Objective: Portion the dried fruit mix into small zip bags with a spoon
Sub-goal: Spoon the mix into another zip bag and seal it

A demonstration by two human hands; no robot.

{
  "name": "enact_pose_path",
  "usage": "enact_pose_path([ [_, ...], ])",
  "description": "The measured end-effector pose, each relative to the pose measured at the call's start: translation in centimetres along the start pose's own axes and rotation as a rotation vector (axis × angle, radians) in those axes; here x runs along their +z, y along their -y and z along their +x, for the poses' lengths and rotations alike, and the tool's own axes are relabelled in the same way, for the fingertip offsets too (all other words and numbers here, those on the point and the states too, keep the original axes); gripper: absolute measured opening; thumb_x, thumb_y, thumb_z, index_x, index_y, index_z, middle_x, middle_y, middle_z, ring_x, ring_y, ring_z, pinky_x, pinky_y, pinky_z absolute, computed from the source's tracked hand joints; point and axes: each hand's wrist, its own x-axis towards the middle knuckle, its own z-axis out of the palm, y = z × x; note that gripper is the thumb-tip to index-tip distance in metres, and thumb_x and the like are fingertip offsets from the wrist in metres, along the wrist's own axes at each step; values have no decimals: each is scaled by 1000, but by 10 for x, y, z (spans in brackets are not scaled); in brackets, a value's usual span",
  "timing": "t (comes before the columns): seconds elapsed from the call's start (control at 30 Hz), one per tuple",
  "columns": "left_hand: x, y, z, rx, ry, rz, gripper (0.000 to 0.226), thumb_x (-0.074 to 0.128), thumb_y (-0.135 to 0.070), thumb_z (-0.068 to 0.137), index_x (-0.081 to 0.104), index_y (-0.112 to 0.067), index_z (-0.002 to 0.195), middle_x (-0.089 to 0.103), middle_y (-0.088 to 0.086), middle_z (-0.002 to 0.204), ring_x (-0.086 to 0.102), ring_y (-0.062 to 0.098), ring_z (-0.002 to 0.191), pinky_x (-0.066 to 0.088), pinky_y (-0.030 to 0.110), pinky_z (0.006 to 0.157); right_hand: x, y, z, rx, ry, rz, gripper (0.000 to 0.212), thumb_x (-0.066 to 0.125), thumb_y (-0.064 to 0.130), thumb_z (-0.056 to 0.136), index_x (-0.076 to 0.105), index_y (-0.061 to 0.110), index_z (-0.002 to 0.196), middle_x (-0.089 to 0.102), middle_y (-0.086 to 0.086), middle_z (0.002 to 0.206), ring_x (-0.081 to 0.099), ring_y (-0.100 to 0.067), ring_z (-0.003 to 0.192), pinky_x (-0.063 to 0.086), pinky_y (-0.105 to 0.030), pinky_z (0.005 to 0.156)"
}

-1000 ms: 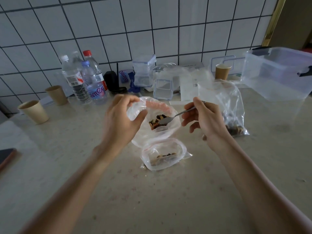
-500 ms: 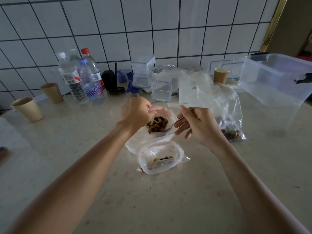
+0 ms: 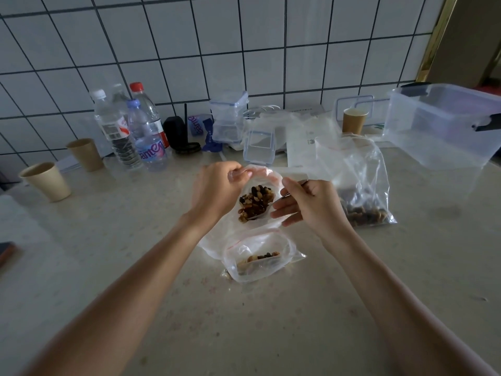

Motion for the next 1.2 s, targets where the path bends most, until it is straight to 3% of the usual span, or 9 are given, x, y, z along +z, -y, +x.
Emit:
enact_pose_path([
  [0.17,1,-2,-2,32,-11,41,28,64,-44,99,78,-21,98,72,-7,76,67,9,71,60,41,67,1,1,-1,66,-53,53,32,62,23,104,69,-4,90,77,-17,74,77,-34,66,64,-39,54],
  [0.4,3,3,-1,39,15,78,28,63,-44,100,77,-22,109,73,-8,82,67,9,74,61,39,67,1,2,-3,207,6,175,34,65,24,103,71,-7,90,77,-23,78,78,-38,71,61,-34,53],
  [0.53,4,4,-2,43,11,89,28,65,-45,100,78,-22,109,73,-8,83,66,6,73,48,26,57,4,-3,-1,150,-57,135,32,64,22,103,71,-4,84,76,-21,74,77,-38,68,64,-38,55],
  [0.67,3,5,-4,51,17,76,28,63,-43,101,78,-21,108,72,-9,82,63,3,72,46,24,58,9,-9,0,70,-95,32,27,61,19,104,70,0,87,77,-13,73,78,-32,66,63,-38,54],
  [0.83,4,7,-4,70,14,68,26,65,-42,101,78,-22,112,72,-10,85,61,-1,72,41,18,57,12,-11,0,148,-86,77,23,61,16,104,71,-2,96,78,-12,75,78,-31,67,60,-31,52],
  [1.03,2,10,0,63,34,34,23,65,-43,100,78,-26,108,73,-13,83,65,2,74,51,25,61,12,-8,-3,237,-48,222,20,58,13,105,71,-3,105,79,-15,83,79,-31,75,61,-31,56],
  [1.2,-1,17,4,31,152,-18,29,61,-45,102,75,-24,117,75,-10,96,68,8,91,58,36,82,12,-5,-4,334,-34,345,32,47,19,111,68,-4,108,79,-21,90,79,-33,84,62,-36,63],
])
